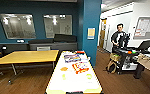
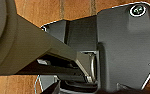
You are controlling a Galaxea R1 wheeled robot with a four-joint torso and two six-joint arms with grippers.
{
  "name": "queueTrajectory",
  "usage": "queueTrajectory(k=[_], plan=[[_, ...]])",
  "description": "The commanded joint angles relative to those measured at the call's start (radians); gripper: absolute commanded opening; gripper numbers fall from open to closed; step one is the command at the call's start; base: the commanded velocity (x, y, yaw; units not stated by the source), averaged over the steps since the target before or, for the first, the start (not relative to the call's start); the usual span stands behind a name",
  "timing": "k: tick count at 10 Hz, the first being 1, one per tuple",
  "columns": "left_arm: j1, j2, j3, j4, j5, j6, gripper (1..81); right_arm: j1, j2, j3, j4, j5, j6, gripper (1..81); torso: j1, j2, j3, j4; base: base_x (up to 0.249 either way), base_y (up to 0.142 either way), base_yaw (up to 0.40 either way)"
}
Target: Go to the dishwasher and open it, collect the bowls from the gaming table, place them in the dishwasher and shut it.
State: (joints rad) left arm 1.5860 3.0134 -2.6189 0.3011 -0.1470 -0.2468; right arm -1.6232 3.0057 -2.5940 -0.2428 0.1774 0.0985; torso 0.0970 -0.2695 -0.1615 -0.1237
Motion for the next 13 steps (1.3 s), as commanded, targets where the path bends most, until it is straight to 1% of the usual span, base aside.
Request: queueTrajectory(k=[1,13], plan=[[-0.056,-0.004,0.005,0.009,0.037,0.003,81.1,0.058,0.006,0.008,-0.01,-0.035,-0.002,81.1,0.0,0.0,0.0,0.0,0.116,0.0,0.0],[-0.056,-0.001,0.005,0.009,0.037,0.003,81.1,0.055,0.006,0.008,-0.009,-0.035,-0.002,81.1,0.0,0.001,0.0,0.0,0.135,0.0,0.0]])
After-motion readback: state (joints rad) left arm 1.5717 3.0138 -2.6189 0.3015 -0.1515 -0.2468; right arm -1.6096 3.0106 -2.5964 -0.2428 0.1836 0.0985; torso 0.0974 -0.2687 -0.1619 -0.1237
